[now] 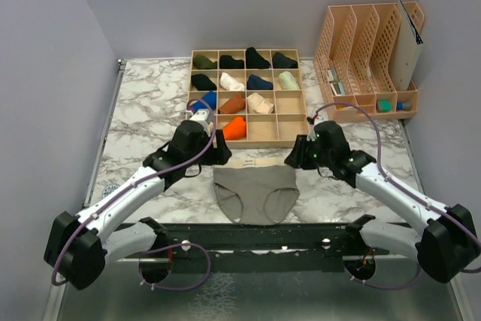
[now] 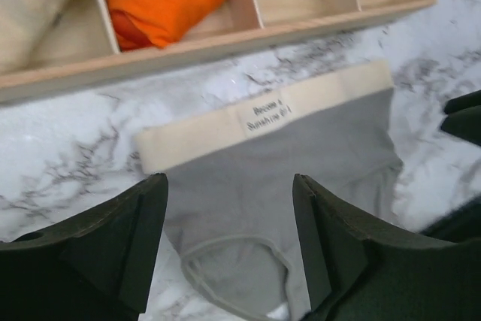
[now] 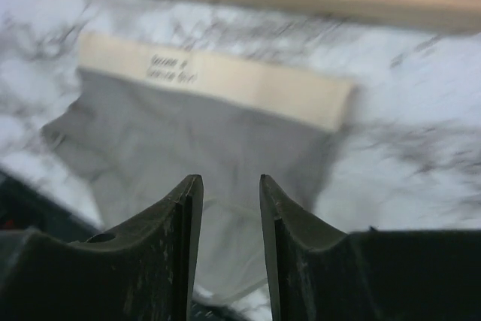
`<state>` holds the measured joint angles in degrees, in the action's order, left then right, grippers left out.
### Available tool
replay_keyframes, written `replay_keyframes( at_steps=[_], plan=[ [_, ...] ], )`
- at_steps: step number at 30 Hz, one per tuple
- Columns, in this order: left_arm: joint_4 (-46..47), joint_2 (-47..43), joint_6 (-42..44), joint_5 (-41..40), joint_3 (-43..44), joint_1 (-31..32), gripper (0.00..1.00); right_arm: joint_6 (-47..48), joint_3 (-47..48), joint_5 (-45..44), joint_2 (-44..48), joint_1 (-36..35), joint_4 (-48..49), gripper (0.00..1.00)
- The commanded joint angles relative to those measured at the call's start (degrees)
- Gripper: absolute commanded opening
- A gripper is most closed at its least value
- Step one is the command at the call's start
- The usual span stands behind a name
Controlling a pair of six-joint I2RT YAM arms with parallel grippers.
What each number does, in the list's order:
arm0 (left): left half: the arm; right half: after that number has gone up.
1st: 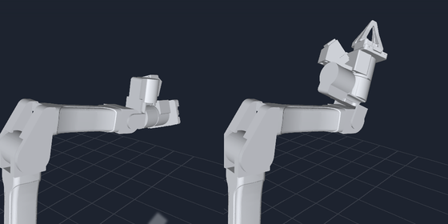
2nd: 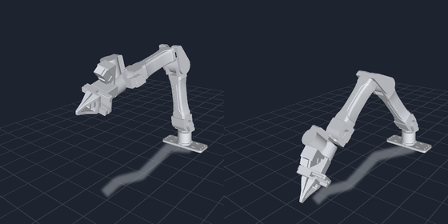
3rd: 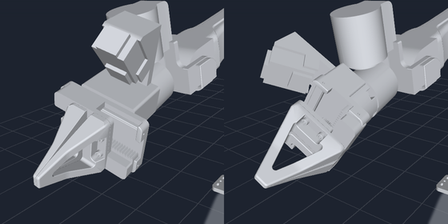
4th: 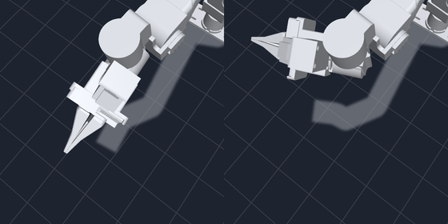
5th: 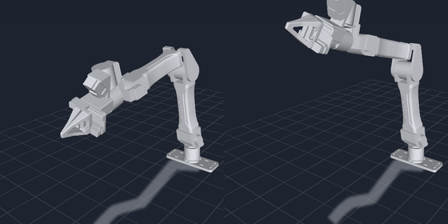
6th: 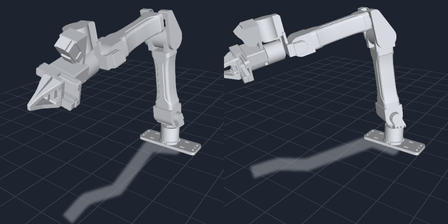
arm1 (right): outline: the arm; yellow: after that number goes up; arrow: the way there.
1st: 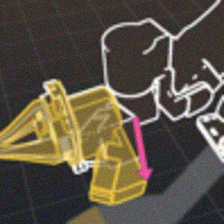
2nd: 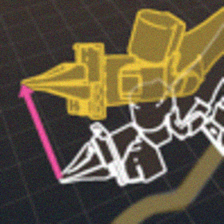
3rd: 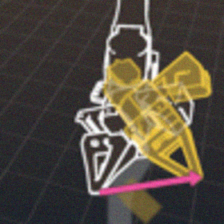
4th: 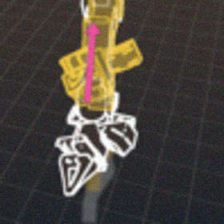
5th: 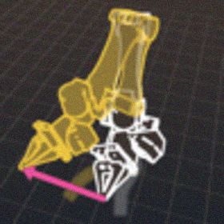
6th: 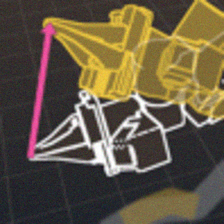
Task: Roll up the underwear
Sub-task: Flatten out the underwear at the center of the board.
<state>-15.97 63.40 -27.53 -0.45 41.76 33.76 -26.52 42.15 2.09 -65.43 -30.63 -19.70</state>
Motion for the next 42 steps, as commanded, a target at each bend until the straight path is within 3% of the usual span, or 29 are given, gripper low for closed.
replay_keyframes(
  at_steps=[1, 3, 5, 9, 16, 24, 34, 42],
  plan=[
    [-0.6, -6.8, -9.6, 12.4, -7.9, 0.6, 0.72, -11.3, -10.3, 29.5, 2.4, -1.6, 12.6, 0.38],
    [-2.3, -11.5, -14.0, 11.1, -12.1, 0.9, 0.77, -12.9, -11.7, 29.0, 2.2, -6.8, 13.9, 0.44],
    [-2.9, -17.4, -17.4, 10.3, -16.5, 1.1, 0.80, -13.1, -11.0, 22.0, 2.2, -13.6, 10.4, 0.49],
    [-5.1, -25.1, -23.1, 9.5, -21.2, 1.7, 0.82, -15.6, -12.3, 16.3, 1.3, -19.5, 7.8, 0.49],
    [-6.0, -21.4, -25.6, 7.0, -22.6, 4.3, 0.84, -16.8, -15.3, 18.3, -0.3, -22.8, 12.8, 0.45],
    [0.0, -16.2, -24.0, 6.5, -24.9, 7.4, 0.81, -16.2, -13.4, 16.9, -5.2, -23.8, 13.0, 0.50],
    [5.9, -15.5, -25.5, 10.7, -30.8, 9.9, 0.56, -13.6, -13.0, 12.4, -8.6, -24.6, 7.9, 0.48],
    [6.1, -17.2, -27.9, 12.6, -30.9, 10.1, 0.18, -12.3, -12.7, 12.5, -8.2, -25.0, 3.7, 0.36]
  ],
)
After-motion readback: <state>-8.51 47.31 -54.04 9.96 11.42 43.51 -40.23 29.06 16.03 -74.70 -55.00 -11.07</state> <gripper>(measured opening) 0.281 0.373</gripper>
